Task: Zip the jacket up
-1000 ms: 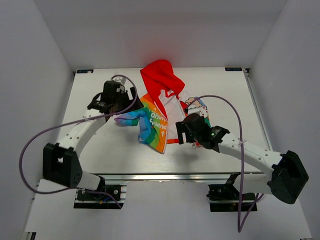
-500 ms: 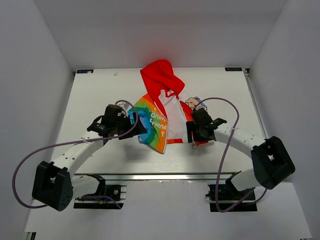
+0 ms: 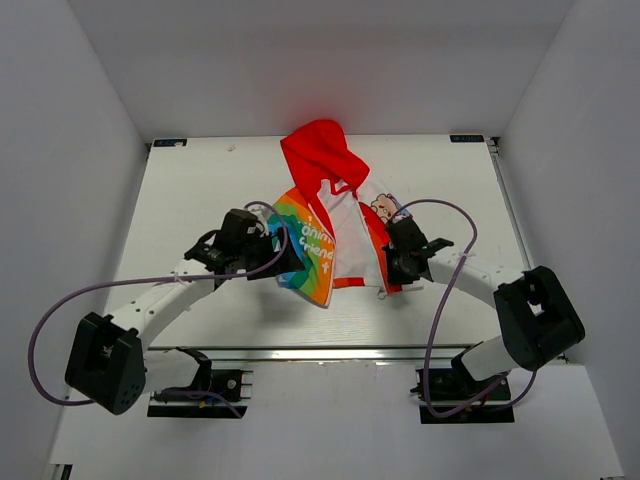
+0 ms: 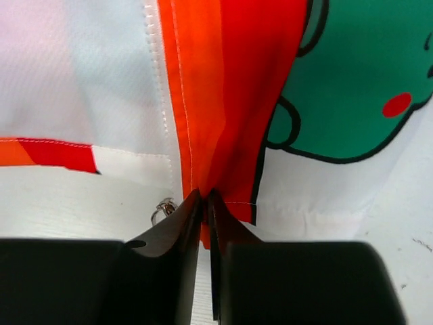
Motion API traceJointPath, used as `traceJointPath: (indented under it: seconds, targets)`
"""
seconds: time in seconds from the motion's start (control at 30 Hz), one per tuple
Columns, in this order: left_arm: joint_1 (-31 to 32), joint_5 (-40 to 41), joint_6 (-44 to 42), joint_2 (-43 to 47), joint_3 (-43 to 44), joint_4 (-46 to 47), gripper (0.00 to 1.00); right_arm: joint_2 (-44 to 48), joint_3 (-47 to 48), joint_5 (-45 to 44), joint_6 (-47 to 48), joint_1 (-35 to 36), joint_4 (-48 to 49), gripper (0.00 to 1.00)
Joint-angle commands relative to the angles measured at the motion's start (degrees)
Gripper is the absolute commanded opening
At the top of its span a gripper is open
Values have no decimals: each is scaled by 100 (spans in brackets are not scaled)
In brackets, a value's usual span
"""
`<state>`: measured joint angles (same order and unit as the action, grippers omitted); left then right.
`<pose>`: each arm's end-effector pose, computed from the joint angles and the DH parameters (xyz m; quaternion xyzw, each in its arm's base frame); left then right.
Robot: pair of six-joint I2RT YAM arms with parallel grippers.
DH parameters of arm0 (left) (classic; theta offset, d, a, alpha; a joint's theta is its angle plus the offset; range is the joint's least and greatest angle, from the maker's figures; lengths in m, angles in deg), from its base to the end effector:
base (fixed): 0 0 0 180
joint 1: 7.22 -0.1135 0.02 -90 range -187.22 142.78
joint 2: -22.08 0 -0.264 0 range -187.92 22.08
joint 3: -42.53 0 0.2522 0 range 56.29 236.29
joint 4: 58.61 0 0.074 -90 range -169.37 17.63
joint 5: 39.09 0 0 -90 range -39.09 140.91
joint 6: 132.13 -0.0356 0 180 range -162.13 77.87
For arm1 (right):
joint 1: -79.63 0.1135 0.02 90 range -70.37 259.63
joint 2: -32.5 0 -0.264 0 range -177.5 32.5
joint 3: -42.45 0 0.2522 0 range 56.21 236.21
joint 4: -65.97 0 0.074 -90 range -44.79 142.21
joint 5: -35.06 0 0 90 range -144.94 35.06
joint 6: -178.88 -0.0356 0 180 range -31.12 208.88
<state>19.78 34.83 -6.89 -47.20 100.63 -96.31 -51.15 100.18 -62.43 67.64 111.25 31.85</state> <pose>0.2140 -0.1201 0.2300 -0.0176 0.9282 -0.2918 0.2300 0.2342 0.1388 0.1709 -0.0704 0.9615 0.0583 0.2591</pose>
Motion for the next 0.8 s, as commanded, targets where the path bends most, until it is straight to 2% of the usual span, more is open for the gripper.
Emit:
traceJointPath:
  seconds: [0.0,0.1,0.27,0.33,0.37,0.63,0.73,0.77]
  targets:
    - [200,104,-18,-112,365,92,98,191,-116,414,67,2,269,10]
    - [331,157,-61,-313,532,92,98,245,-134,520,76,-6,287,0]
    - [691,-114,-202,-683,865,362,98,657,-81,1021,181,-6,313,0]
    - [771,-553,-202,-903,901,618,98,1034,-133,1179,207,-6,427,0]
    - [815,-920,-185,-1112,910,932,98,1288,-151,1275,190,-6,480,0]
    - [1140,-1950,281,-2387,1305,2411,98,2222,-634,1794,-30,-85,1201,0]
    - [1219,-2434,702,-2994,1463,3271,94,2266,-749,1926,-100,-138,1350,0]
    - [1228,-2575,912,-3239,1490,3613,89,2249,-766,1961,-135,-156,1377,0]
